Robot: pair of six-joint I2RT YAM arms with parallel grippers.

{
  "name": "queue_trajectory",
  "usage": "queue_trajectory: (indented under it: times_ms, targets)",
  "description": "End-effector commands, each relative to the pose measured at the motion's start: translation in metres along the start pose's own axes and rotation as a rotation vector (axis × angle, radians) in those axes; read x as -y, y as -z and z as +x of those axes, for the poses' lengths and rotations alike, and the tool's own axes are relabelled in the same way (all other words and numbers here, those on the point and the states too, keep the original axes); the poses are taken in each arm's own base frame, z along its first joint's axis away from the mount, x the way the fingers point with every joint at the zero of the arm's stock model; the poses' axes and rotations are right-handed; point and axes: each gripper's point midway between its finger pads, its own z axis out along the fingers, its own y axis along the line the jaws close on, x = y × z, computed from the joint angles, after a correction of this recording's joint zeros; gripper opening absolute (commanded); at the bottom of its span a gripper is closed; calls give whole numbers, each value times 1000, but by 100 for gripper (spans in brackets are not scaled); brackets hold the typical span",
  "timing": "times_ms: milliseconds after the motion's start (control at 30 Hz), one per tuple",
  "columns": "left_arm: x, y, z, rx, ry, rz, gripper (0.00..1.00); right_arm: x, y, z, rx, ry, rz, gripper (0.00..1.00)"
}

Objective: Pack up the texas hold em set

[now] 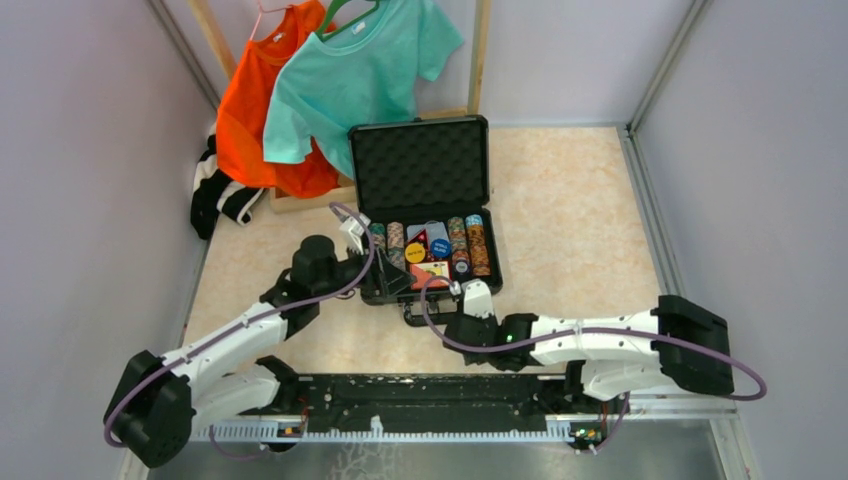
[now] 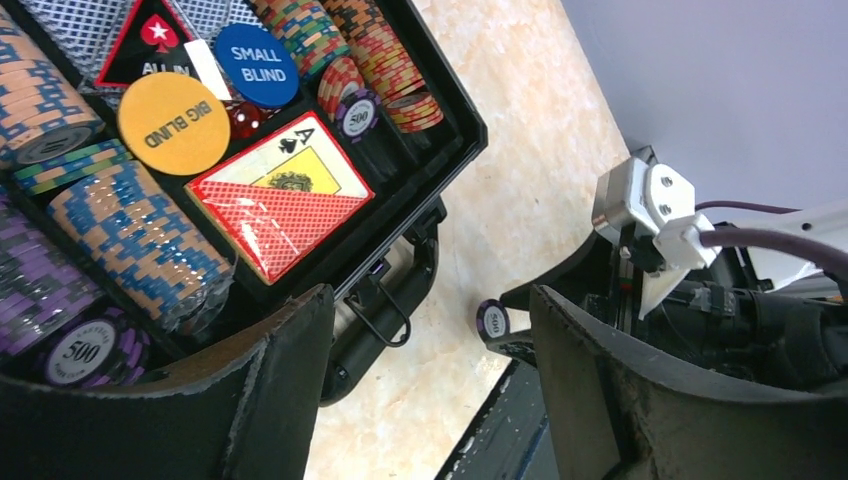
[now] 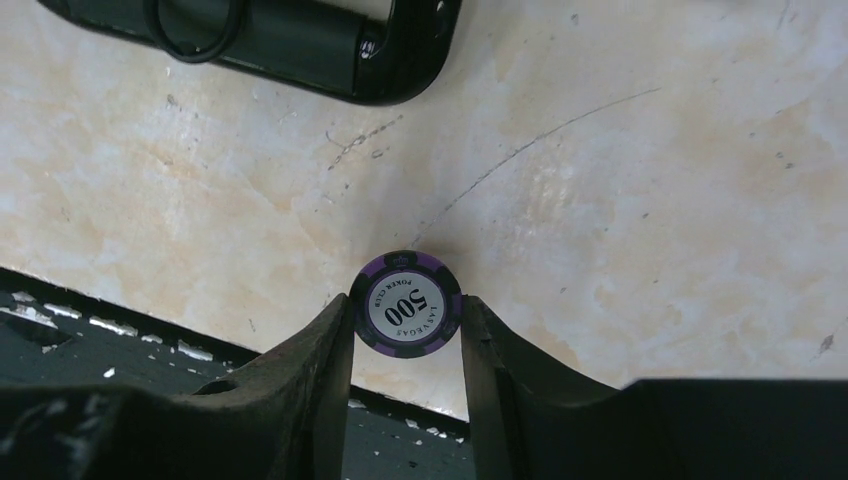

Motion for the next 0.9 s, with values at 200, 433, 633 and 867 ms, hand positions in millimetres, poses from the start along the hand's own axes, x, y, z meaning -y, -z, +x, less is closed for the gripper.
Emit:
queue_trajectory:
  times_ms: [200, 433, 633, 867]
  targets:
    - [31, -11, 5, -134, 81, 158, 84, 2, 10, -52, 107, 18, -5, 37]
    - [46, -19, 23, -313, 206, 262, 90, -7, 20, -90, 188, 67, -10, 37]
    - [42, -31, 33, -408, 294, 266, 84, -19, 28, -113, 237, 100, -43, 37]
    - [35, -42, 29, -403, 295, 224, 78, -30, 38, -131, 283, 119, -80, 37]
